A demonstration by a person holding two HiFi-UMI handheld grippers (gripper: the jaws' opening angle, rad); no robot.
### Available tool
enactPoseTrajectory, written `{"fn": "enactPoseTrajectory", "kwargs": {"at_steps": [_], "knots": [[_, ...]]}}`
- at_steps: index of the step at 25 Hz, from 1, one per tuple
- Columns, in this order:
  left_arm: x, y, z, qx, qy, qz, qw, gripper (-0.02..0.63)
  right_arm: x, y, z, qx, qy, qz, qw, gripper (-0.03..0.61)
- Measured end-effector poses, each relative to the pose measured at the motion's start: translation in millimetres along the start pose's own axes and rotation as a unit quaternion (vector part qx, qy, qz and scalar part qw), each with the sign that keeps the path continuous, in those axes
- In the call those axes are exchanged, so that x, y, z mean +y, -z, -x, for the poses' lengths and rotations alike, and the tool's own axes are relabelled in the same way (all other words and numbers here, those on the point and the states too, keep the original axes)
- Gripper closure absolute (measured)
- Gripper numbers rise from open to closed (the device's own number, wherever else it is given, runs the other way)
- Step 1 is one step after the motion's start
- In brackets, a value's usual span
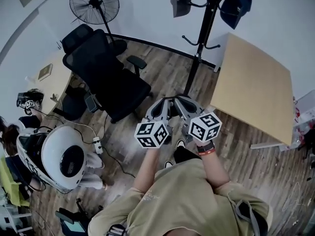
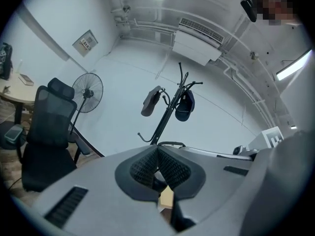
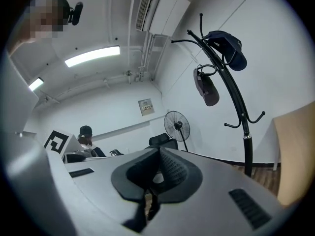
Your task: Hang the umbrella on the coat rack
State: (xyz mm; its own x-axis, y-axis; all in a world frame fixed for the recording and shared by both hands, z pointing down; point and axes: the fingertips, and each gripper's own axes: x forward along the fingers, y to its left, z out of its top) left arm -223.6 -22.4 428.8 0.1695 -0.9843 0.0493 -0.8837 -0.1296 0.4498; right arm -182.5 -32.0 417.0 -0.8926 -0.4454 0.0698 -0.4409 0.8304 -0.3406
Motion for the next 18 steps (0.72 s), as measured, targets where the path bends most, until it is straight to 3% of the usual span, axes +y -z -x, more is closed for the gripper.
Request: {"fn": "enactPoseTrajectory", "kwargs": {"at_steps": [8, 18], "knots": [[-25.9, 3.8, -87.0, 0.029, 0.06, -0.028, 0.9974, 0.591, -81.0, -28.0, 0.0, -0.044, 0.049, -0.021, 0.998, 0.56], [-49.6, 28.0, -196.4, 0.071, 0.091, -0.049, 0.9921, 0.591, -192.9, -50.9, -3.6, -0.062, 0.102, -0.042, 0.992, 0.56]]}}
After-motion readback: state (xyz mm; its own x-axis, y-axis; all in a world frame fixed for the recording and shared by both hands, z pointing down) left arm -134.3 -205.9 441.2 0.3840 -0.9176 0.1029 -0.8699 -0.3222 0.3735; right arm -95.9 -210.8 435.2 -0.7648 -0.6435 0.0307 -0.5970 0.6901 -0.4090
